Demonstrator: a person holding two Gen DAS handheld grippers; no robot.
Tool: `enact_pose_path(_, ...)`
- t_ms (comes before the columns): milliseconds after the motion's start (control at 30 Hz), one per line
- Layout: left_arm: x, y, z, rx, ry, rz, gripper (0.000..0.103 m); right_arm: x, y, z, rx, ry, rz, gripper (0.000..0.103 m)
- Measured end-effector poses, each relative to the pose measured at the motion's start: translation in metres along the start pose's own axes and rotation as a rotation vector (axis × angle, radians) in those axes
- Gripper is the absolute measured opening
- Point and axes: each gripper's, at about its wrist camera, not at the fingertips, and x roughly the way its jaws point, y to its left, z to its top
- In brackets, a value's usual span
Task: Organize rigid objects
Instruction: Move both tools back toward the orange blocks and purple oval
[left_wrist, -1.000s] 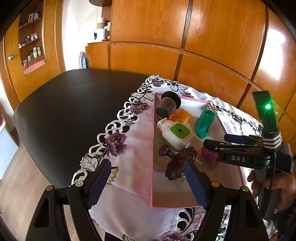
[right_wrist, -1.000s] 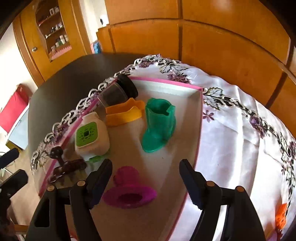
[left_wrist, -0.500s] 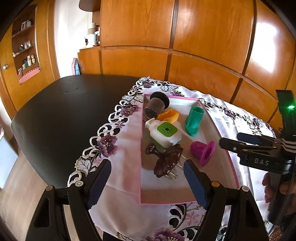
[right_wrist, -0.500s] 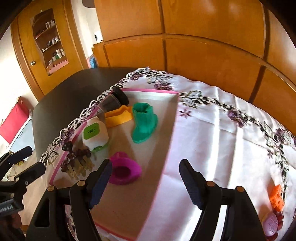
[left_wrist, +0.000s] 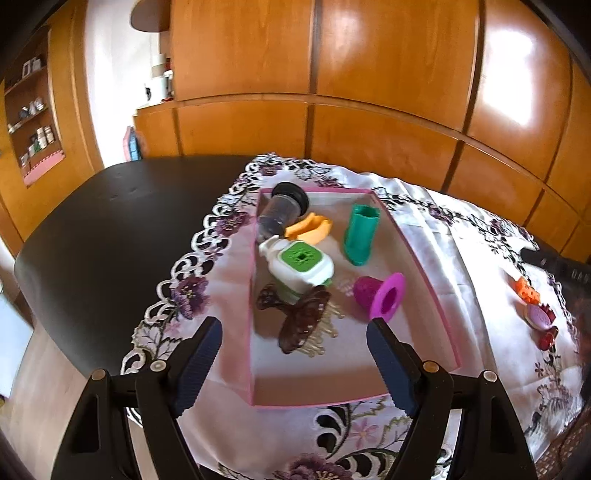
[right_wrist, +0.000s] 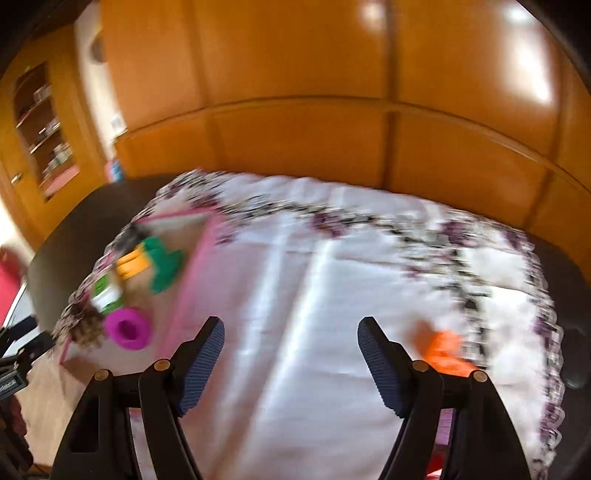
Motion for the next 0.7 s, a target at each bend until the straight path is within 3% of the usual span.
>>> enact_pose_path(233,0.005,-0.018,0.001,0.043,0.024,-0.020,0.081,-0.032,-0.099,-0.005,0.204,-0.094,-0.227,0.076)
enact_pose_path(367,0.005,-0.039,0.006,0.094,0.033,-0.081,0.079,-0.051,-0.157,-0.022,0.441,-0.184,-0.363,0.076)
enact_pose_path(500,0.002,-0.071,0.012,0.174,0.011,-0.146,0.080,-0.066,-0.191,-0.036,0.631,-0.235,-0.340,0.076)
enact_pose_path(700,0.020,-0.126,0.013,0.282,0.088,-0.227,0.080,-0.057,-0.208,-0.044,0.728,-0.193,-0.267,0.076)
